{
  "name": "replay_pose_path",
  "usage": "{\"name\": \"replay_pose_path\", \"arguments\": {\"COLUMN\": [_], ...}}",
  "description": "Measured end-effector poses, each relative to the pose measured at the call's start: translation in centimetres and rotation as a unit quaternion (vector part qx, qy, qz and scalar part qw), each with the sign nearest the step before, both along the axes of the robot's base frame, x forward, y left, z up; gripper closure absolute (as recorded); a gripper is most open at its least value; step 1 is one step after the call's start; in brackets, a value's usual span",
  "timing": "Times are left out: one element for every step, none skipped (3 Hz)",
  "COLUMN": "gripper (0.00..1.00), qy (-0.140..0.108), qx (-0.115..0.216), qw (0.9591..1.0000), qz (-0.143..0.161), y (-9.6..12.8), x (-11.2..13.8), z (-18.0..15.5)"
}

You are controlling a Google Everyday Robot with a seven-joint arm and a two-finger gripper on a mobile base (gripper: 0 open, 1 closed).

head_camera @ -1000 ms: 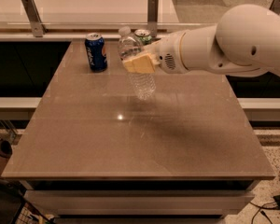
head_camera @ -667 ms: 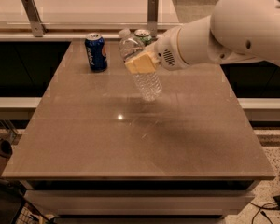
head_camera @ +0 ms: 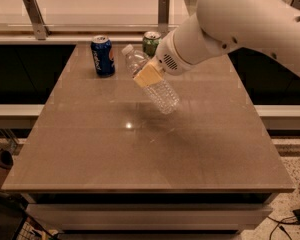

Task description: Knock water bottle over

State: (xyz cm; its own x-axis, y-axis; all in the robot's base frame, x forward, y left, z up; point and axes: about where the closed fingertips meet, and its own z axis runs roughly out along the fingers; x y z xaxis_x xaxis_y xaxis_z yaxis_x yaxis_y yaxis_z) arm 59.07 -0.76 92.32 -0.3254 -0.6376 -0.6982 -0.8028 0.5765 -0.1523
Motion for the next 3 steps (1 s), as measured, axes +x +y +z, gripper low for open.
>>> {"name": "replay_pose_path", "arguments": {"gripper": [1.00, 1.00, 1.00], "qy": [0.027, 0.044, 0.056], "qx": [-0.048, -0.072, -0.062], "qw": [0.9985, 0.9963, 0.9953], "qz": [0.005, 0.019, 0.050], "y": [0.1, 0.8, 2.9], "x": [0.3, 0.8, 1.8], "z": [-1.9, -3.7, -6.6]}}
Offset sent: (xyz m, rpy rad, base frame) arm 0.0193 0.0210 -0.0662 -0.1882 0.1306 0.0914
